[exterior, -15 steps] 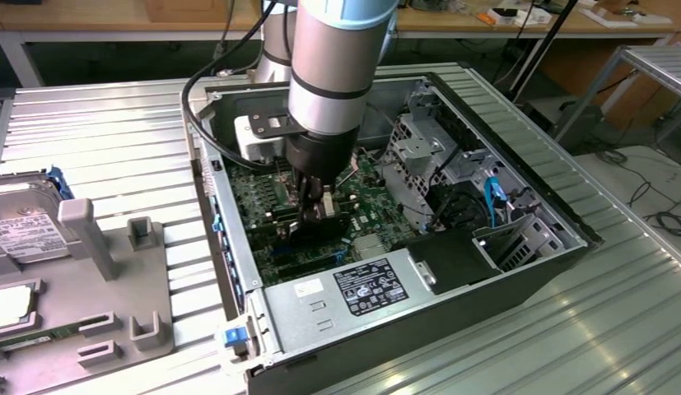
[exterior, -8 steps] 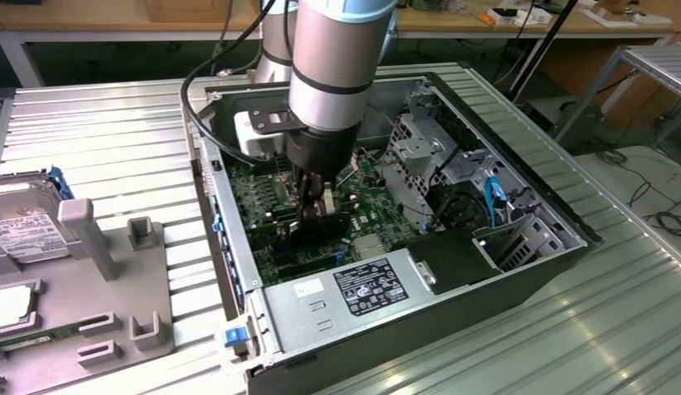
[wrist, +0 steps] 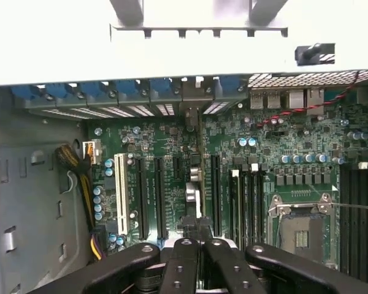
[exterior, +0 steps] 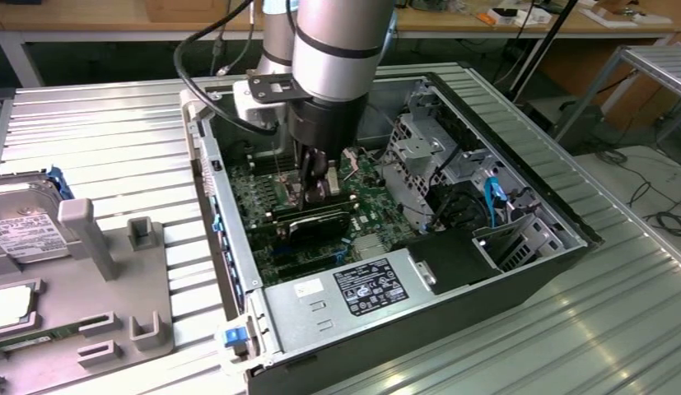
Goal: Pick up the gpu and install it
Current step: 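Press down on the gpu until it lock into place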
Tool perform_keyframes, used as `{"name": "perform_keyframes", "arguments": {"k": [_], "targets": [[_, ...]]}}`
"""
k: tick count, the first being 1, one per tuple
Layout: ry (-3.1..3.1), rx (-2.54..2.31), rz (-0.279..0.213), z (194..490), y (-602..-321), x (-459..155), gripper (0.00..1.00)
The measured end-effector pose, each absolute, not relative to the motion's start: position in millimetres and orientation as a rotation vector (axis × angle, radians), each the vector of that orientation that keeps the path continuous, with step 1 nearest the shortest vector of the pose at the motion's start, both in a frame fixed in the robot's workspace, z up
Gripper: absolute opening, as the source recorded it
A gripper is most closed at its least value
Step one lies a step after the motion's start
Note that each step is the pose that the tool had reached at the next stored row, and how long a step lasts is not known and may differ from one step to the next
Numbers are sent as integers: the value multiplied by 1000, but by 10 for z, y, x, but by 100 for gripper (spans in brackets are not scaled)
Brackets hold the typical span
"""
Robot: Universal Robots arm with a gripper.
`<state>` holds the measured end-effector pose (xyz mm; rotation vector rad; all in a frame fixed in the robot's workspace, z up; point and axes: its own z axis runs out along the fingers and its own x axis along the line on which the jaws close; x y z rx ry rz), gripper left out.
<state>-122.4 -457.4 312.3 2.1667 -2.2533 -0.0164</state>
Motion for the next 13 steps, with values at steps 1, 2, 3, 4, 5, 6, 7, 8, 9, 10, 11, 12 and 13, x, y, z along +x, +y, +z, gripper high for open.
{"name": "perform_keyframes", "arguments": {"k": [1, 2, 3, 4, 5, 6, 7, 8, 9, 10, 11, 12, 13], "targets": [[-2253, 2166, -18, 3151, -4574, -1224, 11], [-2253, 2165, -19, 3174, -4574, -1224, 11], [-2253, 2164, -19, 3174, -4574, -1224, 11], [-2253, 2164, -19, 3174, -4574, -1224, 11], [-2253, 2164, -19, 3175, -4574, -1224, 11], [-2253, 2164, -19, 3175, -4574, -1224, 11], [-2253, 2164, -19, 3175, -4574, -1224, 11], [-2253, 2164, -19, 3175, -4574, -1224, 11], [-2253, 2164, -19, 3175, -4574, -1224, 11], [-2253, 2164, -19, 3175, -4574, -1224, 11], [-2253, 2164, -19, 3175, -4574, -1224, 11], [-2253, 2164, -19, 3175, -4574, -1224, 11], [-2253, 2164, -19, 3175, -4574, -1224, 11]]}}
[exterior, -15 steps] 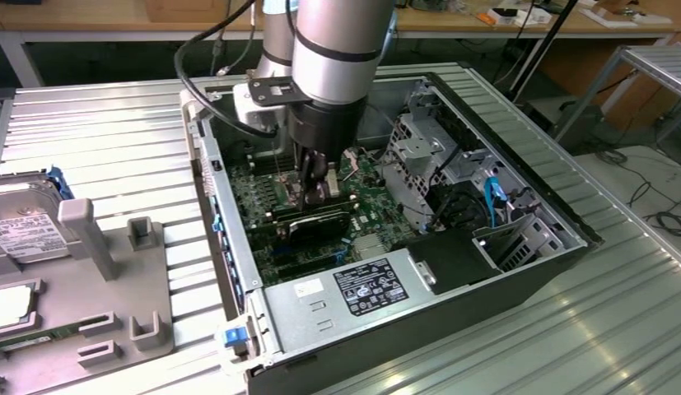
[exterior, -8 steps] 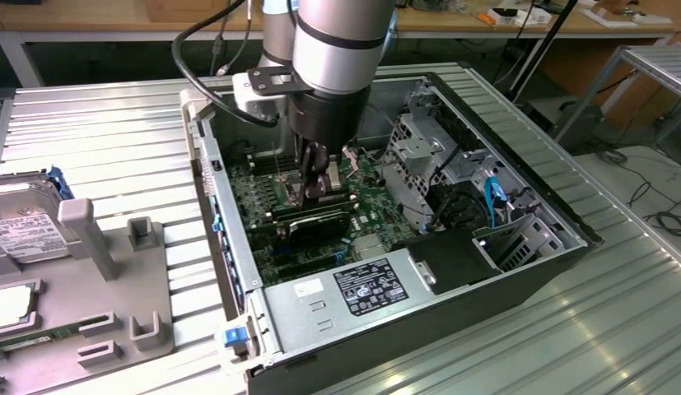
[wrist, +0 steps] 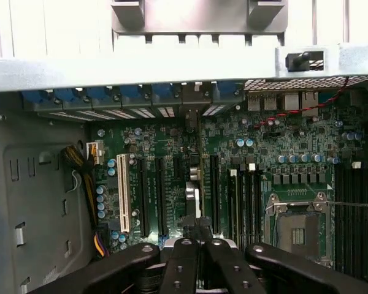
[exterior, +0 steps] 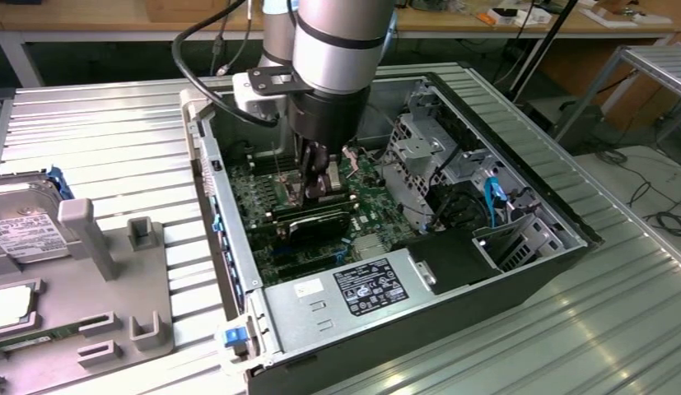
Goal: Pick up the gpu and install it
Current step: 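Press down on the gpu until it lock into place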
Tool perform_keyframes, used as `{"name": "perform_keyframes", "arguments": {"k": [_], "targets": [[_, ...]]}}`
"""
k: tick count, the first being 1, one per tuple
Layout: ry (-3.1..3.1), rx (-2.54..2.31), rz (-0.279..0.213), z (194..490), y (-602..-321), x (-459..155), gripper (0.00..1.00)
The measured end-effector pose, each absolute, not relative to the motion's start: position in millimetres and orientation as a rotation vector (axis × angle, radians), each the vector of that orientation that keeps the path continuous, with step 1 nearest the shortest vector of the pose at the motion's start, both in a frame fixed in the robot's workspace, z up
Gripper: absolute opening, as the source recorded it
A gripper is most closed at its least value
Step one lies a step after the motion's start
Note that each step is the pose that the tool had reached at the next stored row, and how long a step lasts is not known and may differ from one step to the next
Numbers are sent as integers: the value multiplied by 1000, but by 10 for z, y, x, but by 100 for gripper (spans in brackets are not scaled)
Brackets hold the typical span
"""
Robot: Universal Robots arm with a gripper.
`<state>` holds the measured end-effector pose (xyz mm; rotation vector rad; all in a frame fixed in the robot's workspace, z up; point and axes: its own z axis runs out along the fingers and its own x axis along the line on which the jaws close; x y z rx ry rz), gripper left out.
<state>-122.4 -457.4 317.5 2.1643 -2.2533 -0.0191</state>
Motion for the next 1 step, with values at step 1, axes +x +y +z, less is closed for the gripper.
{"name": "perform_keyframes", "arguments": {"k": [1], "targets": [[-2253, 2164, -19, 3175, -4574, -1224, 11]]}}
